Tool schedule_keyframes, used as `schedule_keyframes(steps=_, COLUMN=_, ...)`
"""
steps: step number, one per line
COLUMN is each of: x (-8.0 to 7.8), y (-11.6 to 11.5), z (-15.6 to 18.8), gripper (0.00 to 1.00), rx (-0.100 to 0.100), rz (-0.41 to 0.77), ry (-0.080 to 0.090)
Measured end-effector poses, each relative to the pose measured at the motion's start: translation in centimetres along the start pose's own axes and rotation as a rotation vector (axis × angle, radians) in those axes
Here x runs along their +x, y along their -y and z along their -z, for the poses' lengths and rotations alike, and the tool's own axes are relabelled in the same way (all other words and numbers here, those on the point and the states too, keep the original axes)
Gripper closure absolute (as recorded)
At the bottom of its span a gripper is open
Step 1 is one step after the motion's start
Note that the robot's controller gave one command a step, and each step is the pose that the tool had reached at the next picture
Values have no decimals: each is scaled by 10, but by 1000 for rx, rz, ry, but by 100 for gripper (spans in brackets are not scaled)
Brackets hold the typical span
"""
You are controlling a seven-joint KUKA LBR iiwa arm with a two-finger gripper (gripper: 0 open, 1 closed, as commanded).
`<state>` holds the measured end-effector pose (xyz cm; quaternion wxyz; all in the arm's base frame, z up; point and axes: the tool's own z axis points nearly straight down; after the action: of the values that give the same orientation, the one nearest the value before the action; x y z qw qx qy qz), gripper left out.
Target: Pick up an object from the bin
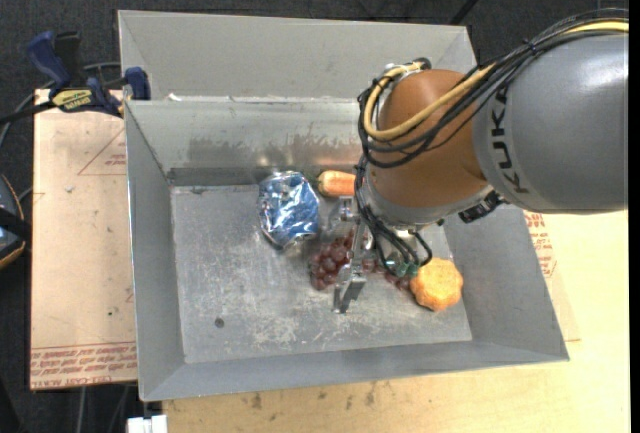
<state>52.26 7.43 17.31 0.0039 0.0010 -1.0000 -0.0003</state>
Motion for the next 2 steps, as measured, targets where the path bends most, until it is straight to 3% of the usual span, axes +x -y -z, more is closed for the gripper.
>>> schedule_keyframes(steps=1, x=-2, y=0, z=4, gripper=0, rx=0, rz=-2, ry=8)
schedule_keyframes(steps=2, x=-34, y=35, z=-61, gripper=0, rx=-1, rz=49, ry=15)
